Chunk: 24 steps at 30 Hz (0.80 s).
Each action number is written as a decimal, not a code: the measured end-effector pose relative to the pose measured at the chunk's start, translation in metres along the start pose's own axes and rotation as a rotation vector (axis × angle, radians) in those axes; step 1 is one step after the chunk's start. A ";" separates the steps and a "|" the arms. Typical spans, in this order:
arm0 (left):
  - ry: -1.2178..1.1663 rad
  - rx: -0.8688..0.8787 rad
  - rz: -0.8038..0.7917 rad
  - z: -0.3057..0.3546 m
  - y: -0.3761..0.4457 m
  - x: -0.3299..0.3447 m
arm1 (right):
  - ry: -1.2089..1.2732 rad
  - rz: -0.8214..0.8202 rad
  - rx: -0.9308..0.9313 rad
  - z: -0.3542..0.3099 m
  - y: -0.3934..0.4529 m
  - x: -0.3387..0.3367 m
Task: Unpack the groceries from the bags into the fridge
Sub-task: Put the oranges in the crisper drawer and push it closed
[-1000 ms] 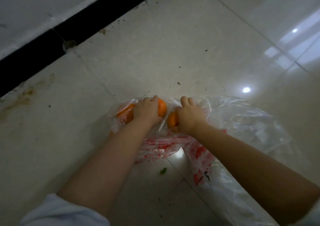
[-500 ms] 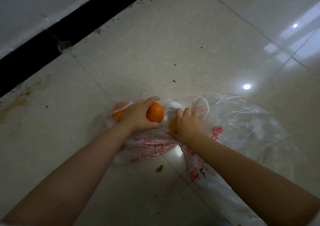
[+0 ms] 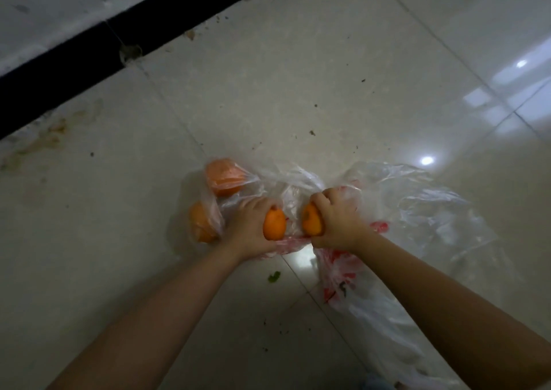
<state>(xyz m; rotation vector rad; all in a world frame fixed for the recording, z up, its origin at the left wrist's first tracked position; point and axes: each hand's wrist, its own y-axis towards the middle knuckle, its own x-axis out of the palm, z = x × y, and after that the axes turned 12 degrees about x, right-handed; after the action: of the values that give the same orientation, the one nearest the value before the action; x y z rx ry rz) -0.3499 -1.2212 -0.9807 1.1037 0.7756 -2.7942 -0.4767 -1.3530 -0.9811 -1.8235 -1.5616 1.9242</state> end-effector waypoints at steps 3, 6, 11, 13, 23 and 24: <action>0.116 -0.075 -0.009 -0.001 -0.003 0.004 | -0.024 0.033 -0.002 -0.001 0.000 0.004; 0.282 -0.053 -0.064 -0.002 -0.003 0.004 | -0.149 0.056 0.015 -0.003 0.000 0.007; 0.344 -0.077 -0.113 0.011 -0.005 -0.001 | -0.120 0.048 0.076 -0.011 -0.003 0.003; 0.322 -0.084 -0.063 0.023 -0.007 -0.013 | -0.029 0.070 0.083 -0.016 -0.009 -0.008; 0.317 -0.107 0.126 0.184 -0.092 -0.189 | 0.420 0.319 0.048 -0.062 -0.163 -0.186; 0.311 -0.110 0.131 0.205 -0.107 -0.207 | 0.462 0.343 0.041 -0.068 -0.186 -0.210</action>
<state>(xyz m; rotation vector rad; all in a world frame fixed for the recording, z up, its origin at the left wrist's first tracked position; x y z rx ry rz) -0.3471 -1.2520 -0.6721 1.5291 0.8332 -2.4727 -0.4662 -1.3569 -0.6927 -2.4179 -1.1131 1.4595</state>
